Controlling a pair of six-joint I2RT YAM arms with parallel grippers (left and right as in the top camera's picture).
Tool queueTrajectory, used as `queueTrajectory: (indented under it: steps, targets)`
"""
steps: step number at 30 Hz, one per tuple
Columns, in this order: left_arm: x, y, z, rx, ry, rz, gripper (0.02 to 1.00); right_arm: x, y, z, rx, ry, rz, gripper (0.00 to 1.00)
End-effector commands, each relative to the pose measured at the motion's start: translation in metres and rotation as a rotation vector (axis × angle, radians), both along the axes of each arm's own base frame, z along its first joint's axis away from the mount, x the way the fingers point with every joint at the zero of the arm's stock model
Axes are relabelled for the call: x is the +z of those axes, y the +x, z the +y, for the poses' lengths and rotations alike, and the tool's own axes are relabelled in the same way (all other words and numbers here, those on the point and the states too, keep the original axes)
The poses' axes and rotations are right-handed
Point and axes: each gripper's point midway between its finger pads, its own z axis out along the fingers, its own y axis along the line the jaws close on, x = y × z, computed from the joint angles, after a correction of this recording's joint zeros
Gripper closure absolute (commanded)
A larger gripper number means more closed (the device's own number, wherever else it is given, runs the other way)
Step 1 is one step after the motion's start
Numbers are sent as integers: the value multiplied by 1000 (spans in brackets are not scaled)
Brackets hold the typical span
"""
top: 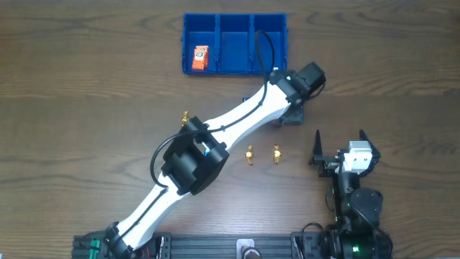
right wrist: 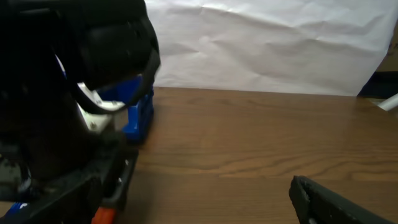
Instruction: Sort Candies Into Trays
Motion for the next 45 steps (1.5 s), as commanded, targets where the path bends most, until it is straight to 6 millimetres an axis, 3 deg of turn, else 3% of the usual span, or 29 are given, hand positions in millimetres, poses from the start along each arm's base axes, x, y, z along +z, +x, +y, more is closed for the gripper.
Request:
queueTrajectory:
  steps: [1,11,20,27,31,35,41,45]
  targets:
    - [-7,0,-3,5,-8,11,224,-2,0,1,4,-12,4,3]
    - [-27,-2,-1,5,17,31,277,-2,0,1,4,-12,4,3]
    - [-30,-1,1,7,29,28,638,-2,0,1,4,-12,4,3]
    - [-23,3,-3,-1,24,4,684,-2,0,1,4,-12,4,3]
    - [9,12,-6,-9,-3,-61,689,-2,0,1,4,-12,4,3]
    - [66,37,10,15,-13,-194,691,-2,0,1,4,-12,4,3]
    - [149,81,63,50,-40,-348,700,-2,0,1,4,-12,4,3]
    - [180,108,112,96,-50,-380,695,-2,0,1,4,-12,4,3]
